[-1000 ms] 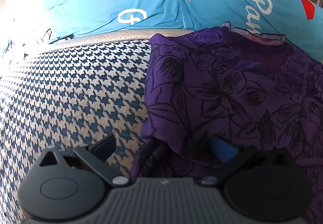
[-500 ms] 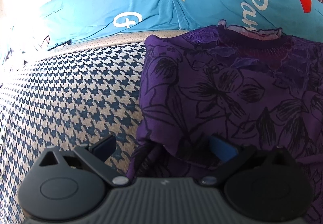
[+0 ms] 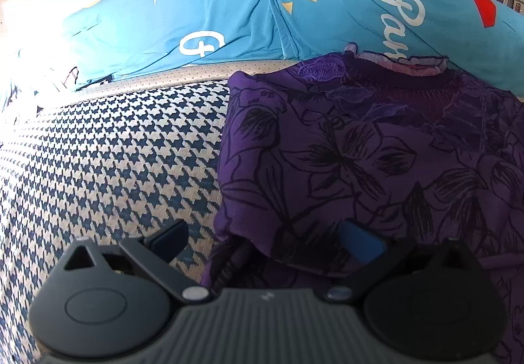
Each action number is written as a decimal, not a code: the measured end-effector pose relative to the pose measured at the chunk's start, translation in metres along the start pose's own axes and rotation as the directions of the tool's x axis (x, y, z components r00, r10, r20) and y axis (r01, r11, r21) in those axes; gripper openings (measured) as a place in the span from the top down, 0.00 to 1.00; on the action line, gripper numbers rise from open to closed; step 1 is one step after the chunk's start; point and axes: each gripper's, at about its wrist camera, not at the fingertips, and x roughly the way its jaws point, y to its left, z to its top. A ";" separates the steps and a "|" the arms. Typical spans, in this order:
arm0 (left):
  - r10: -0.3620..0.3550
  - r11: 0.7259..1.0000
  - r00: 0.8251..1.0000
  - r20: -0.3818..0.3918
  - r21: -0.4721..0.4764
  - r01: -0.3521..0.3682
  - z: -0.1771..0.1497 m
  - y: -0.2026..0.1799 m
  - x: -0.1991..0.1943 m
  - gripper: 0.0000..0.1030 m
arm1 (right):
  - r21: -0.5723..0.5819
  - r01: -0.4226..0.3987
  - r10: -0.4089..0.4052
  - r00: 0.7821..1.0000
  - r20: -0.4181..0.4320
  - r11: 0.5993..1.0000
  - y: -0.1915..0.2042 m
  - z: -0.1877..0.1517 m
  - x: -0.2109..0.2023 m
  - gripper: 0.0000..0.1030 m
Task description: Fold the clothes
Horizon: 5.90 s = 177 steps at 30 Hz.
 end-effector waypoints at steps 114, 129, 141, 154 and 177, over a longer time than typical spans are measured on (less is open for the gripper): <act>-0.065 0.995 0.998 -0.015 0.071 0.066 -0.027 -0.032 -0.010 0.00 | -0.155 -0.045 0.036 0.998 -0.057 0.987 0.043 -0.083 -0.106 0.26; -0.062 0.995 0.998 -0.016 0.073 0.063 -0.027 -0.032 -0.008 0.00 | 0.031 -0.080 0.084 0.978 -0.193 0.996 0.000 -0.099 -0.070 0.23; -0.062 0.995 0.998 -0.020 0.070 0.063 -0.028 -0.031 -0.007 0.00 | -0.059 -0.133 0.120 0.976 -0.181 0.989 0.016 -0.106 -0.064 0.70; -0.056 0.997 0.998 -0.016 0.058 0.057 -0.027 -0.029 -0.010 0.00 | -0.013 -0.127 0.122 0.976 -0.181 0.992 0.018 -0.110 -0.058 0.67; -0.001 0.999 1.000 0.010 -0.050 0.002 -0.025 0.023 -0.026 0.00 | -0.177 -0.213 0.212 0.977 -0.026 0.961 0.137 -0.093 -0.106 0.81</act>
